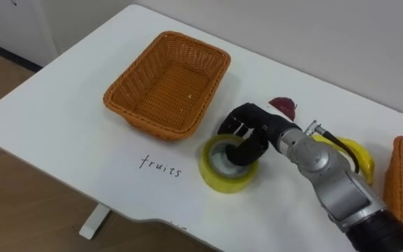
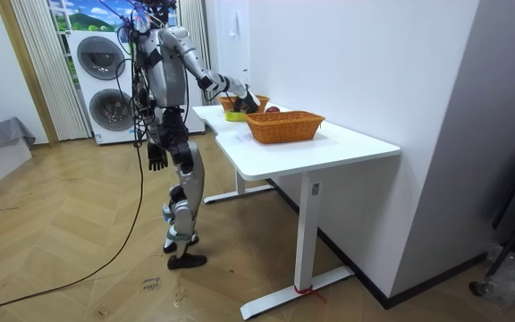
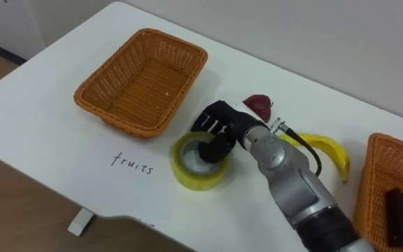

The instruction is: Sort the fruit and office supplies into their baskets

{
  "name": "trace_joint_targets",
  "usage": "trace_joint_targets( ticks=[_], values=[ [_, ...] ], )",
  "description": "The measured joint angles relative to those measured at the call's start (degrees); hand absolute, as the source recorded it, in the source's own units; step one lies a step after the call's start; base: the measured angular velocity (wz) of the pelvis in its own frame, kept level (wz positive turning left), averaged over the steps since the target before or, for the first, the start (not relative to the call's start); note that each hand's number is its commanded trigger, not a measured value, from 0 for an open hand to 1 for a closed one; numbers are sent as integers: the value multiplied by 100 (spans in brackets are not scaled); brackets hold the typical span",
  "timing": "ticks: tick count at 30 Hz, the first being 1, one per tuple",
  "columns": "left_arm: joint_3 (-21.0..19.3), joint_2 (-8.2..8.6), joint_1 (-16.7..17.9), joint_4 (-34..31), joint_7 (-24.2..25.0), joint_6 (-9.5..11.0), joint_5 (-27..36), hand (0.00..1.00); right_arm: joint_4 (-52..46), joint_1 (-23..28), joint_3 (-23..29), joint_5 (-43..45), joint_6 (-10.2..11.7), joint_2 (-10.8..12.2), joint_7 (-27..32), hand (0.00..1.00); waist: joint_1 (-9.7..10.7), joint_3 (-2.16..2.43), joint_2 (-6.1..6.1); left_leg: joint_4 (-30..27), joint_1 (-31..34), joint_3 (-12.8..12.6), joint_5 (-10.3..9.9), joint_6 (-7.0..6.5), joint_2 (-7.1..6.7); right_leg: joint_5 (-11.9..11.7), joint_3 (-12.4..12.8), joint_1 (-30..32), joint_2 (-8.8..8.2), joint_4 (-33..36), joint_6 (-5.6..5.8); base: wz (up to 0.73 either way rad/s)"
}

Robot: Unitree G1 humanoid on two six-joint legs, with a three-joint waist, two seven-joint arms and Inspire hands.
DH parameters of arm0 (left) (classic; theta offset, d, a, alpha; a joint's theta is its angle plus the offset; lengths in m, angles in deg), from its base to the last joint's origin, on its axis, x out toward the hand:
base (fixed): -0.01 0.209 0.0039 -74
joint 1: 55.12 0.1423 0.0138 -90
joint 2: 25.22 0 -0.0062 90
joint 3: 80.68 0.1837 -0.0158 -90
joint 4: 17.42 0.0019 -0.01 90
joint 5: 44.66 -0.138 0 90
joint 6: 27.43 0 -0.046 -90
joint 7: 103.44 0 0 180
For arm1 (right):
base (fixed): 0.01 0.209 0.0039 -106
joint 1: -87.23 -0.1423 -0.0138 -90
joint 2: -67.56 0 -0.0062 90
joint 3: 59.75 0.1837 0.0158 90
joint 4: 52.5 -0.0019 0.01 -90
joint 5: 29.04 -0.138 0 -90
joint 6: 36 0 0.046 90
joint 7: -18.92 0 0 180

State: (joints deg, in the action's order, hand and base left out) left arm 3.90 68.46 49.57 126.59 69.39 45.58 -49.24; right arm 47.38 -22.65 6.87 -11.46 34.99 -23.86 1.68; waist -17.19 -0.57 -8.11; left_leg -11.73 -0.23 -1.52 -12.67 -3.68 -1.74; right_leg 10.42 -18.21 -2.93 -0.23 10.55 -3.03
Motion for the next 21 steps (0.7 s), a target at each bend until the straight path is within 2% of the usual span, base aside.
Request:
trace_joint_targets(
  ticks=[6,10,12,16,21],
  values=[
    [3,19,87,90,11,47,17,0,-545,78,39,-131,-2,-44,-165,100,149,17,62,-12,-16,-4,1,-1,-1,0,74,4,6,-2,0,0],
    [-26,18,33,394,1,123,54,0,-762,91,56,-639,17,-259,-149,100,283,41,67,-15,-47,-17,4,-3,-2,0,85,-19,8,-19,0,0],
    [-98,23,50,416,-14,124,55,0,-972,222,232,-685,23,-286,-83,100,394,59,45,-27,-48,-34,4,-3,-6,-10,114,-43,12,-93,16,-2],
    [-157,35,40,419,-18,162,60,0,-1005,297,513,-696,27,-302,75,100,475,60,57,-1,-89,-166,4,-3,4,-11,243,-52,20,-94,17,-16],
    [-240,36,10,561,-7,272,57,0,-1372,338,1014,-503,27,-351,78,100,876,80,79,25,-139,-183,4,-4,6,-11,253,-104,20,-79,17,-1]
  ],
)
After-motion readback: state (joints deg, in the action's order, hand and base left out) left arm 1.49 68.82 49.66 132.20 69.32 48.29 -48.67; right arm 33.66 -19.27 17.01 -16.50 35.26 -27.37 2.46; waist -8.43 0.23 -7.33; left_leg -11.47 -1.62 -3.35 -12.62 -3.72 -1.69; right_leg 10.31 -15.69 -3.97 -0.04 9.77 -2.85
